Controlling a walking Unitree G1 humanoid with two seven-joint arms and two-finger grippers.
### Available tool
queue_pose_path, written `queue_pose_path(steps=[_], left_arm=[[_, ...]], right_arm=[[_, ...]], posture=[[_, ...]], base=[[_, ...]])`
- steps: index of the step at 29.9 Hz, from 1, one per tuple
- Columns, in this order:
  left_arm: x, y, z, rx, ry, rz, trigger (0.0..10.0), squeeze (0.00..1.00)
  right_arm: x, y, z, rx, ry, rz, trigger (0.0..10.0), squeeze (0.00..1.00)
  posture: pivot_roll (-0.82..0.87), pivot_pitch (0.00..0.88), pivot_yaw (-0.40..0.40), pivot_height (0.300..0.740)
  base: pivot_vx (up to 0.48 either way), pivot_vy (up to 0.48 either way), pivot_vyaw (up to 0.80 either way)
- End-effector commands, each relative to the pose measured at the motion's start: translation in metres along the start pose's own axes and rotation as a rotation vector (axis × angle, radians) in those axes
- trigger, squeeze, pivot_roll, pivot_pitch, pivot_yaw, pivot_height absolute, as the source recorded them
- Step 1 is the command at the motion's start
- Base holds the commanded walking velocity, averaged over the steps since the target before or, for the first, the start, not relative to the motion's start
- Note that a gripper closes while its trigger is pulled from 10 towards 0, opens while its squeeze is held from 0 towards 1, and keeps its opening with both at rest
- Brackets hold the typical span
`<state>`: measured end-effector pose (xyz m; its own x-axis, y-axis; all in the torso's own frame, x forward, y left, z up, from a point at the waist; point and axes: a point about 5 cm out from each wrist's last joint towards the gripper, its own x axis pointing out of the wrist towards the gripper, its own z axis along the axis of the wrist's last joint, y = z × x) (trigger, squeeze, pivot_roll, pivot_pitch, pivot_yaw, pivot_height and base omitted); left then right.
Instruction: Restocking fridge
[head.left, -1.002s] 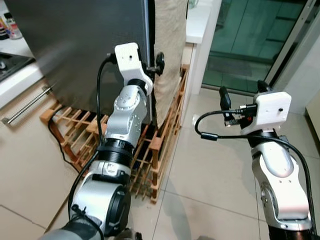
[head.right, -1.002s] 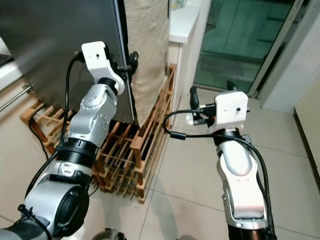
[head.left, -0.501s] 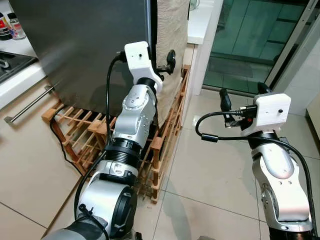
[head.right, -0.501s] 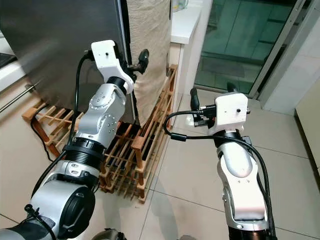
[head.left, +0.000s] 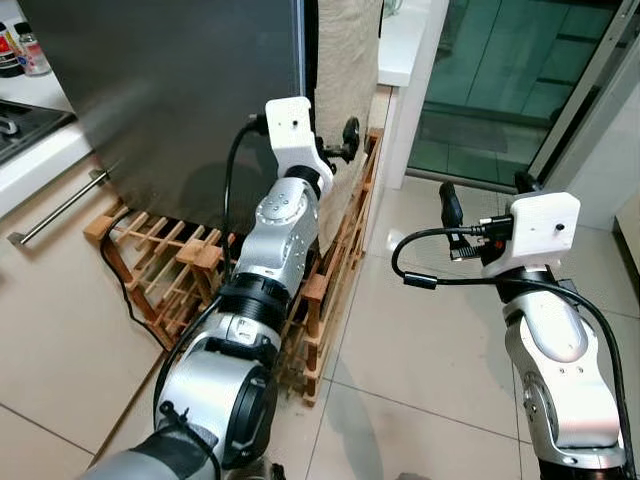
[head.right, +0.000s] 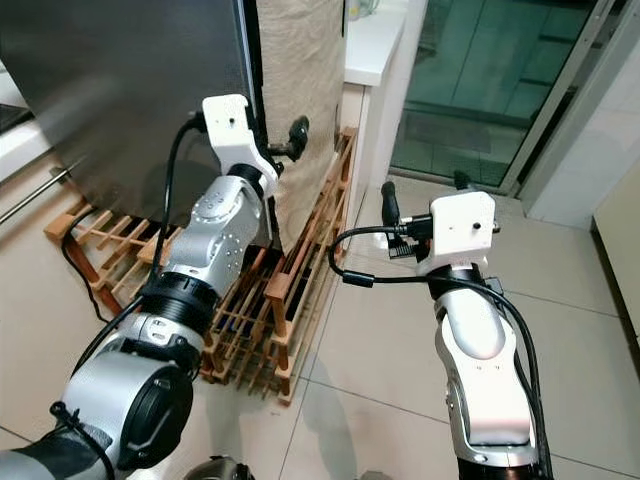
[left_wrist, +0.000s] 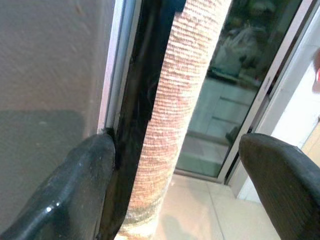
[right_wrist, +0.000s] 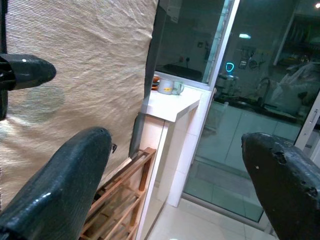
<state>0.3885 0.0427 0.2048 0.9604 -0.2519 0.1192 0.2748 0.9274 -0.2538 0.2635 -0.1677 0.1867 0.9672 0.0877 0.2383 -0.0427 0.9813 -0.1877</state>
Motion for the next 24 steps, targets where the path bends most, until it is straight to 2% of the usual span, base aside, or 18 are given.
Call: queue_pose_path(steps=[1, 3, 9, 10, 15, 17, 18, 20, 21, 22, 23, 24], left_arm=[[0.005, -0.016, 0.0, -0.021, 0.025, -0.066, 10.0, 0.0], [0.007, -0.025, -0.001, -0.079, 0.036, -0.121, 10.0, 0.0], [0.008, -0.036, -0.001, -0.081, 0.035, -0.165, 10.0, 0.0], [0.01, -0.042, -0.001, -0.106, 0.021, -0.173, 10.0, 0.0], [0.011, -0.059, 0.001, -0.128, -0.008, -0.232, 10.0, 0.0], [0.01, -0.074, 0.003, -0.175, -0.021, -0.303, 10.0, 0.0], [0.01, -0.074, 0.003, -0.175, -0.021, -0.303, 10.0, 0.0], [0.004, -0.106, 0.007, -0.256, -0.046, -0.46, 10.0, 0.0], [0.004, -0.106, 0.007, -0.256, -0.046, -0.46, 10.0, 0.0], [0.002, -0.113, 0.007, -0.265, -0.051, -0.493, 10.0, 0.0], [-0.004, -0.13, 0.006, -0.3, -0.055, -0.589, 10.0, 0.0], [-0.004, -0.13, 0.006, -0.3, -0.055, -0.589, 10.0, 0.0]], right_arm=[[-0.001, -0.003, 0.006, -0.013, -0.017, -0.007, 10.0, 0.0], [-0.001, -0.004, 0.006, -0.016, -0.016, -0.006, 10.0, 0.0], [-0.001, -0.005, 0.006, -0.024, -0.016, -0.005, 10.0, 0.0], [-0.001, -0.006, 0.006, -0.028, -0.015, -0.007, 10.0, 0.0], [0.0, -0.006, 0.005, -0.03, -0.013, -0.005, 10.0, 0.0], [0.0, -0.006, 0.006, -0.029, -0.018, -0.006, 10.0, 0.0], [0.0, -0.006, 0.006, -0.029, -0.018, -0.006, 10.0, 0.0], [0.0, -0.005, 0.013, -0.029, -0.043, -0.006, 10.0, 0.0], [0.0, -0.005, 0.013, -0.029, -0.043, -0.006, 10.0, 0.0], [0.0, -0.004, 0.014, -0.029, -0.05, -0.005, 10.0, 0.0], [0.0, -0.002, 0.02, -0.029, -0.07, 0.003, 10.0, 0.0], [0.0, -0.002, 0.02, -0.029, -0.07, 0.003, 10.0, 0.0]], posture=[[-0.16, 0.0, 0.035, 0.711], [-0.17, 0.0, 0.032, 0.711], [-0.18, 0.0, 0.033, 0.711], [-0.19, 0.0, 0.033, 0.711], [-0.2, 0.0, 0.032, 0.711], [-0.21, 0.0, 0.032, 0.711], [-0.21, 0.0, 0.032, 0.711], [-0.22, 0.0, 0.034, 0.711], [-0.22, 0.0, 0.034, 0.711], [-0.22, 0.0, 0.034, 0.711], [-0.23, 0.0, 0.037, 0.711], [-0.23, 0.0, 0.037, 0.711]], base=[[0.0, 0.0, 0.0], [0.0, 0.0, 0.0], [0.0, 0.0, 0.0], [0.0, 0.0, 0.0], [0.0, 0.0, 0.0], [0.0, 0.0, 0.0], [0.0, 0.0, 0.0], [0.0, 0.0, 0.0], [0.0, 0.0, 0.0], [0.0, 0.0, 0.0], [0.0, 0.0, 0.0], [0.0, 0.0, 0.0]])
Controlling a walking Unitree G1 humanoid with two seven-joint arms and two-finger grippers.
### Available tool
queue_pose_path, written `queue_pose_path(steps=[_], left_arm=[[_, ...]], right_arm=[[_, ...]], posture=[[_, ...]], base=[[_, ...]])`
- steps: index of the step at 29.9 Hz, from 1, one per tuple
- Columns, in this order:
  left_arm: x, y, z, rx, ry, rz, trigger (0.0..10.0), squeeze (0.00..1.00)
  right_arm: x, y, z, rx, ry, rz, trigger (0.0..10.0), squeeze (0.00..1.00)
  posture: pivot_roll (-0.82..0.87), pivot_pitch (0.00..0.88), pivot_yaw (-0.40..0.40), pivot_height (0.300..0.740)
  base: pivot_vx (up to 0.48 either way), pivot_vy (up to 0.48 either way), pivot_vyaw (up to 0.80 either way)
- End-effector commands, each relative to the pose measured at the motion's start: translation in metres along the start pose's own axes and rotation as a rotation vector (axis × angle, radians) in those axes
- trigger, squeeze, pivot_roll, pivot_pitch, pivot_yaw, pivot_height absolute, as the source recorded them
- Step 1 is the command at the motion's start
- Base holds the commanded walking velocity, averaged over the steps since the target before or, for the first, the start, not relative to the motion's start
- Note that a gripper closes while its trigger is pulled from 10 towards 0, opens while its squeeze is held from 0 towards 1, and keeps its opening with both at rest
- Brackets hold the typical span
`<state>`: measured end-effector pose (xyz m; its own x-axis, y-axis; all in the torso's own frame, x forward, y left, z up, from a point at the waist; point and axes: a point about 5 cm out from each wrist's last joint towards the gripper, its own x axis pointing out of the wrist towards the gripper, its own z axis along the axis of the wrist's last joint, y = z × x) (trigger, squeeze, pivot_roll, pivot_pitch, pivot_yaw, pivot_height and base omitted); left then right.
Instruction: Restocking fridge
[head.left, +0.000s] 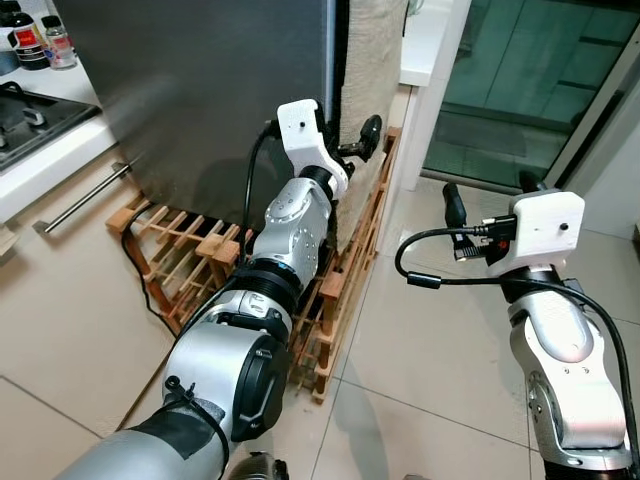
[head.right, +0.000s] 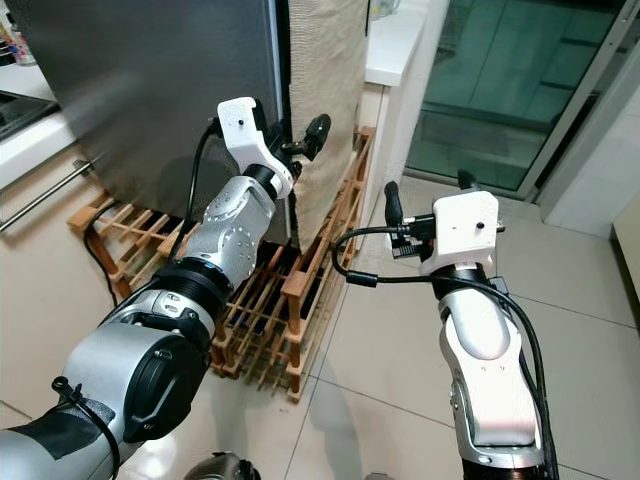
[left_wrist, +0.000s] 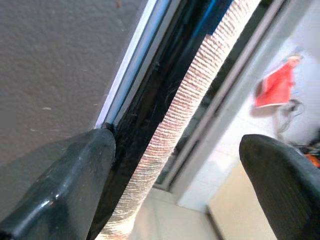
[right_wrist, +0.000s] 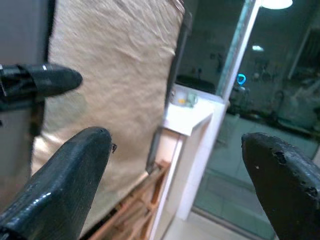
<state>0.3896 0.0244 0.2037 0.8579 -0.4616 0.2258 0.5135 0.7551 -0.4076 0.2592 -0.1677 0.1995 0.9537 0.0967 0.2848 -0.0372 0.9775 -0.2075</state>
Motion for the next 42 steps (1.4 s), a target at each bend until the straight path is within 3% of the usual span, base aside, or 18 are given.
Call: queue_pose_path(steps=[1, 4, 11, 14, 19, 21, 23, 27, 28, 30, 31, 32, 33, 34, 35, 39, 42], left_arm=[[0.017, -0.128, -0.02, -0.122, 0.002, -0.417, 10.0, 0.0], [0.013, -0.14, -0.027, -0.154, 0.025, -0.494, 10.0, 0.0], [-0.008, -0.166, -0.046, -0.304, 0.126, -0.828, 10.0, 0.0], [-0.011, -0.167, -0.048, -0.299, 0.138, -0.858, 10.0, 0.0], [-0.003, -0.138, -0.047, -0.179, 0.133, -0.675, 10.0, 0.0], [0.0, -0.103, -0.035, -0.131, 0.096, -0.556, 10.0, 0.0], [-0.004, -0.08, -0.022, -0.106, 0.049, -0.518, 10.0, 0.0], [-0.016, -0.064, -0.002, -0.093, -0.012, -0.505, 10.0, 0.0], [-0.028, -0.046, 0.015, -0.049, -0.067, -0.438, 10.0, 0.0], [-0.033, -0.038, 0.021, -0.028, -0.087, -0.402, 10.0, 0.0], [-0.041, -0.022, 0.029, 0.007, -0.119, -0.308, 10.0, 0.0], [-0.041, -0.022, 0.029, 0.007, -0.119, -0.308, 10.0, 0.0], [-0.061, 0.012, 0.04, 0.034, -0.171, -0.105, 10.0, 0.0], [-0.07, 0.023, 0.043, 0.042, -0.188, -0.03, 10.0, 0.0], [-0.07, 0.023, 0.043, 0.042, -0.188, -0.03, 10.0, 0.0], [-0.102, 0.041, 0.05, 0.088, -0.211, 0.129, 10.0, 0.0], [-0.116, 0.051, 0.049, 0.112, -0.208, 0.256, 10.0, 0.0]], right_arm=[[0.002, 0.002, 0.014, -0.008, -0.046, 0.009, 10.0, 0.0], [0.003, 0.003, 0.02, -0.005, -0.068, 0.007, 10.0, 0.0], [0.007, -0.002, 0.033, 0.023, -0.107, -0.016, 10.0, 0.0], [0.007, -0.002, 0.033, 0.026, -0.107, -0.016, 10.0, 0.0], [0.01, -0.001, 0.027, 0.044, -0.076, -0.02, 10.0, 0.0], [0.012, -0.002, 0.025, 0.046, -0.065, -0.024, 10.0, 0.0], [0.011, -0.002, 0.022, 0.051, -0.054, -0.029, 10.0, 0.0], [0.01, -0.003, 0.019, 0.055, -0.041, -0.033, 10.0, 0.0], [0.01, -0.005, 0.014, 0.064, -0.018, -0.034, 10.0, 0.0], [0.01, -0.005, 0.012, 0.068, -0.007, -0.035, 10.0, 0.0], [0.011, -0.006, 0.006, 0.09, 0.018, -0.041, 10.0, 0.0], [0.011, -0.006, 0.006, 0.09, 0.018, -0.041, 10.0, 0.0], [0.015, -0.007, -0.004, 0.139, 0.069, -0.044, 10.0, 0.0], [0.016, -0.007, -0.007, 0.153, 0.085, -0.043, 10.0, 0.0], [0.016, -0.007, -0.007, 0.153, 0.085, -0.043, 10.0, 0.0], [0.022, -0.006, -0.021, 0.164, 0.154, -0.031, 10.0, 0.0], [0.025, -0.004, -0.027, 0.164, 0.175, -0.011, 10.0, 0.0]], posture=[[-0.23, 0.0, 0.039, 0.711], [-0.23, 0.0, 0.042, 0.711], [-0.22, 0.0, 0.033, 0.711], [-0.22, 0.0, 0.033, 0.711], [-0.19, 0.0, 0.022, 0.711], [-0.18, 0.0, 0.02, 0.711], [-0.17, 0.0, 0.019, 0.711], [-0.16, 0.0, 0.017, 0.711], [-0.14, 0.0, 0.011, 0.711], [-0.14, 0.0, 0.011, 0.711], [-0.13, 0.0, 0.007, 0.711], [-0.13, 0.0, 0.007, 0.711], [-0.1, 0.0, -0.001, 0.711], [-0.1, 0.0, -0.001, 0.711], [-0.1, 0.0, -0.001, 0.711], [-0.06, 0.0, -0.021, 0.711], [-0.05, 0.0, -0.029, 0.711]], base=[[0.0, 0.0, 0.0], [0.0, 0.0, 0.0], [0.0, 0.0, 0.0], [0.0, 0.0, 0.0], [0.0, 0.0, 0.0], [0.0, 0.0, 0.0], [0.0, 0.0, 0.0], [0.0, 0.0, 0.0], [0.0, 0.0, 0.0], [0.0, 0.0, 0.0], [0.0, 0.0, 0.0], [0.0, 0.0, 0.0], [0.0, 0.0, 0.0], [0.0, 0.0, 0.0], [0.0, 0.0, 0.0], [0.0, 0.0, 0.52], [0.0, -0.303, 0.64]])
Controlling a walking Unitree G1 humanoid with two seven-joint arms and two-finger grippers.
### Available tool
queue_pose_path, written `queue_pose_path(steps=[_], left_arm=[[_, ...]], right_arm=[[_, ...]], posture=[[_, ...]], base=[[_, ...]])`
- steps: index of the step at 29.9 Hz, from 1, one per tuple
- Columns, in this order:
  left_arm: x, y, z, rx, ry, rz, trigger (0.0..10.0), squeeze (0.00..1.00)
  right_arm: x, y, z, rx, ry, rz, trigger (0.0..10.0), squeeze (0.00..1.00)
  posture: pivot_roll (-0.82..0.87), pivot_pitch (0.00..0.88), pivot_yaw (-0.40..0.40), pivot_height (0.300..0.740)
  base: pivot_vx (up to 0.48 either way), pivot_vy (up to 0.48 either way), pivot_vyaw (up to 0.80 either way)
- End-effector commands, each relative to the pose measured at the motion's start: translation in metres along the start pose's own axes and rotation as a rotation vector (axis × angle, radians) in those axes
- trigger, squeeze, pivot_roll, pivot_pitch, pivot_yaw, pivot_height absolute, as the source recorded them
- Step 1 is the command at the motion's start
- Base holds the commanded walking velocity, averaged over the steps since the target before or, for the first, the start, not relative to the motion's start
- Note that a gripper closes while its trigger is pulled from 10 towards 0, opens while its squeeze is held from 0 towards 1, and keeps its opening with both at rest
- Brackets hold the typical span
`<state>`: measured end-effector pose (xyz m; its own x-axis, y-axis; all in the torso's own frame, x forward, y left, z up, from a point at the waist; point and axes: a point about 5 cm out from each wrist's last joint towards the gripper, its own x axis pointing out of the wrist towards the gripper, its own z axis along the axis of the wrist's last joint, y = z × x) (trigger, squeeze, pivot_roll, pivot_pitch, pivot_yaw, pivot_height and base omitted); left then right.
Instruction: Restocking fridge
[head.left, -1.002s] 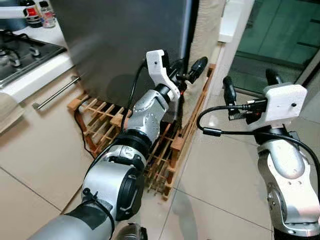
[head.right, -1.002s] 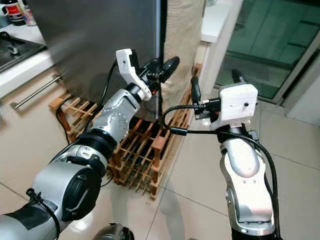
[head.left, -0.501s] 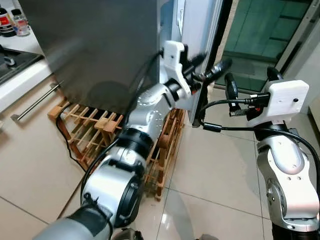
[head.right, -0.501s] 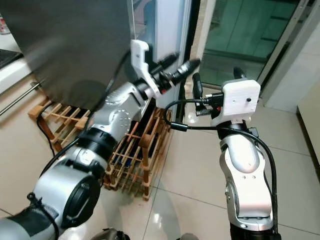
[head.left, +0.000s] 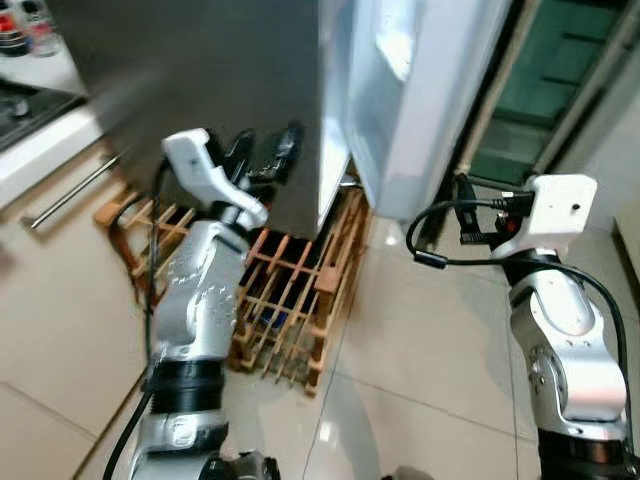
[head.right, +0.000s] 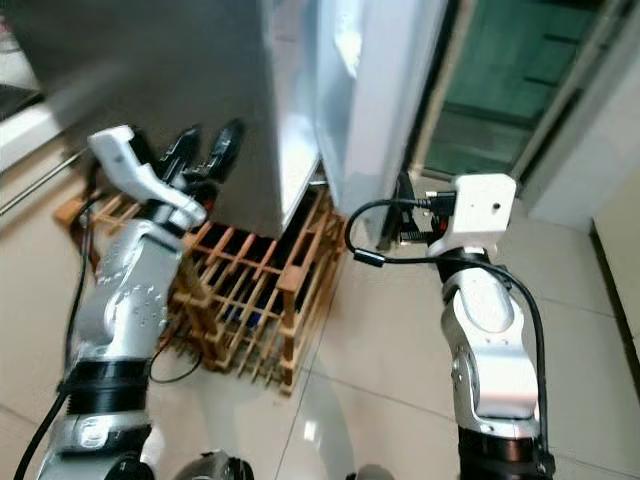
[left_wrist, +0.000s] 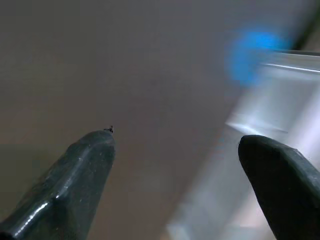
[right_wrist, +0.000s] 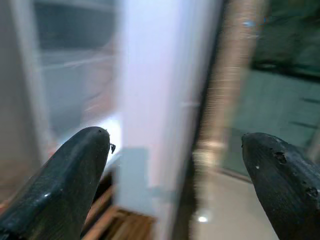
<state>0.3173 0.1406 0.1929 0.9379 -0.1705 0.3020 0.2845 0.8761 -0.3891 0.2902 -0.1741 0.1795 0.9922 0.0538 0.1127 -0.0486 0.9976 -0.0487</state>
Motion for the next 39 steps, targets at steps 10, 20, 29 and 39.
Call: queue_pose_path(steps=[10, 20, 29, 39], left_arm=[[-0.002, 0.01, -0.001, 0.152, 0.057, 0.254, 10.0, 0.0], [0.007, 0.0, -0.007, 0.214, 0.097, 0.267, 10.0, 0.0], [0.01, -0.008, -0.013, 0.206, 0.118, 0.226, 10.0, 0.0], [0.012, -0.013, -0.018, 0.185, 0.149, 0.192, 10.0, 0.0]], right_arm=[[0.011, 0.012, -0.003, -0.005, 0.01, 0.077, 10.0, 0.01], [0.024, 0.007, 0.0, -0.074, -0.005, 0.082, 10.0, 0.0], [0.025, 0.006, -0.002, -0.088, -0.002, 0.08, 10.0, 0.04], [0.029, 0.002, -0.006, -0.095, 0.008, 0.071, 10.0, 0.06]], posture=[[-0.03, 0.0, -0.033, 0.711], [-0.05, 0.0, -0.021, 0.715], [-0.05, 0.0, -0.02, 0.74], [-0.06, 0.0, -0.011, 0.74]], base=[[0.207, -0.356, 0.51], [0.0, 0.0, 0.14], [0.054, -0.088, 0.45], [0.336, -0.336, 0.41]])
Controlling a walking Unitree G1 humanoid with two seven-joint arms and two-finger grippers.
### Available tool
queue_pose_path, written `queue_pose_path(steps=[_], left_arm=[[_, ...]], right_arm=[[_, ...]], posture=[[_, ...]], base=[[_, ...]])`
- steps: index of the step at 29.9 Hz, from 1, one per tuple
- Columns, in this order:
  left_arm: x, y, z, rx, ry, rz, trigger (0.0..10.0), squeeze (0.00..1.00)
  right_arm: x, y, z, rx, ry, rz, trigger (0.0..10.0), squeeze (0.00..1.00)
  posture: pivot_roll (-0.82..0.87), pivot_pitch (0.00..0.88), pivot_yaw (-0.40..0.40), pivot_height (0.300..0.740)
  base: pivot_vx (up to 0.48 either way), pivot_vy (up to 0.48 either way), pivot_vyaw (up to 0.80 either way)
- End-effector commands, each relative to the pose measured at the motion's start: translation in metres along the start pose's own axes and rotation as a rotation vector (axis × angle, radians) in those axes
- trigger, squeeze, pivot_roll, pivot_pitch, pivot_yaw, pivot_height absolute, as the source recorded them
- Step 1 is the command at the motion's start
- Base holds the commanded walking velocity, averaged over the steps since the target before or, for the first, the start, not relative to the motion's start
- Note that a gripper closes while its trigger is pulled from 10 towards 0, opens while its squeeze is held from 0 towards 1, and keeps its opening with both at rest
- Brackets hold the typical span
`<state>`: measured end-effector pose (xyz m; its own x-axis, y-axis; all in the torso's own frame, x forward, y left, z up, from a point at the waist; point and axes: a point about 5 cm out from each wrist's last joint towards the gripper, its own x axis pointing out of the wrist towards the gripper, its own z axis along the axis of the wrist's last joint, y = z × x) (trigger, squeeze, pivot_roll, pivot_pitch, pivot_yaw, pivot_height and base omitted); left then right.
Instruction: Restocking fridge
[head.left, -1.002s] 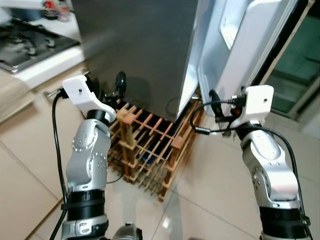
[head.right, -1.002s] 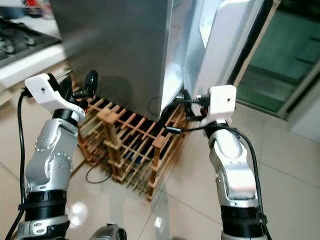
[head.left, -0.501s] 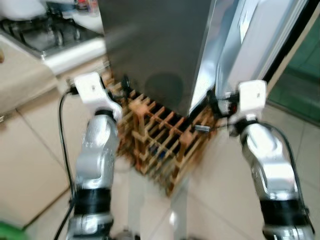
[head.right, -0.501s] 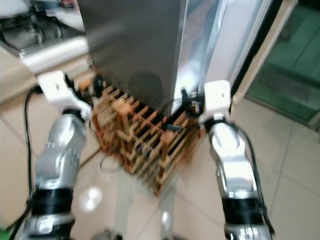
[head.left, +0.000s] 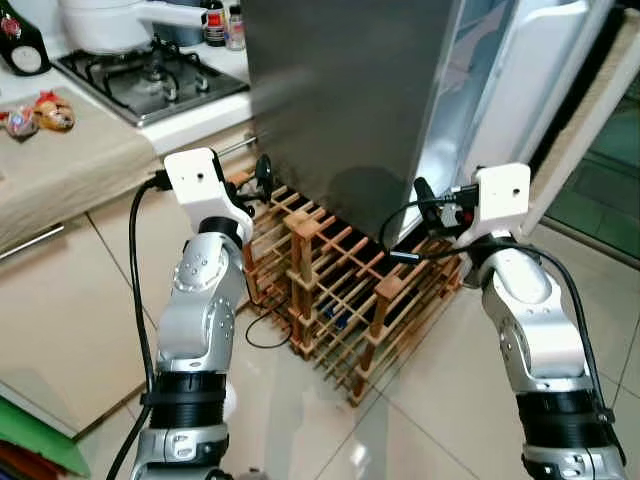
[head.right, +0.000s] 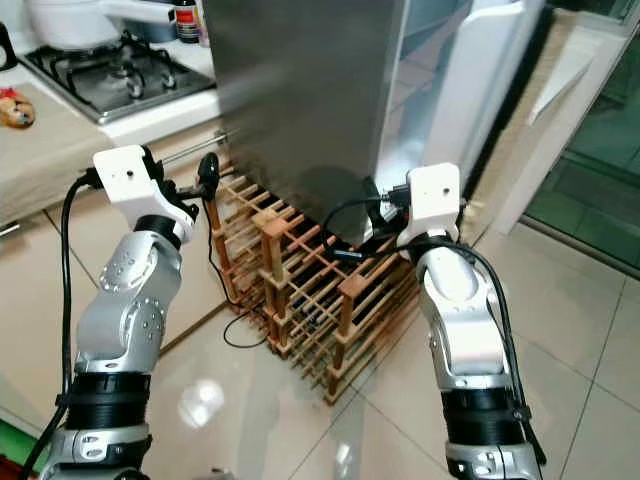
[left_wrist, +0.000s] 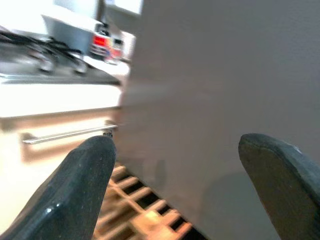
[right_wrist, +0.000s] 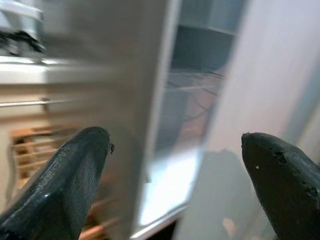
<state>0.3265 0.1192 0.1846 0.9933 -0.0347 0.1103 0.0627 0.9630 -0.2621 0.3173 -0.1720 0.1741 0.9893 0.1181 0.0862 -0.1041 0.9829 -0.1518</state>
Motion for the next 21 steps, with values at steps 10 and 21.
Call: queue_pose_path(steps=[10, 21], left_arm=[[0.002, -0.002, 0.002, 0.004, -0.005, 0.004, 10.0, 0.0], [0.001, -0.004, -0.003, 0.001, 0.018, -0.009, 10.0, 0.0]], right_arm=[[0.006, -0.002, -0.003, -0.027, 0.02, -0.001, 10.0, 0.0], [-0.019, -0.065, -0.018, -0.166, 0.104, -0.257, 10.0, 0.02]], posture=[[-0.06, 0.0, -0.013, 0.74], [-0.08, 0.0, -0.01, 0.74]], base=[[0.19, -0.078, 0.04], [0.0, 0.0, 0.0]])
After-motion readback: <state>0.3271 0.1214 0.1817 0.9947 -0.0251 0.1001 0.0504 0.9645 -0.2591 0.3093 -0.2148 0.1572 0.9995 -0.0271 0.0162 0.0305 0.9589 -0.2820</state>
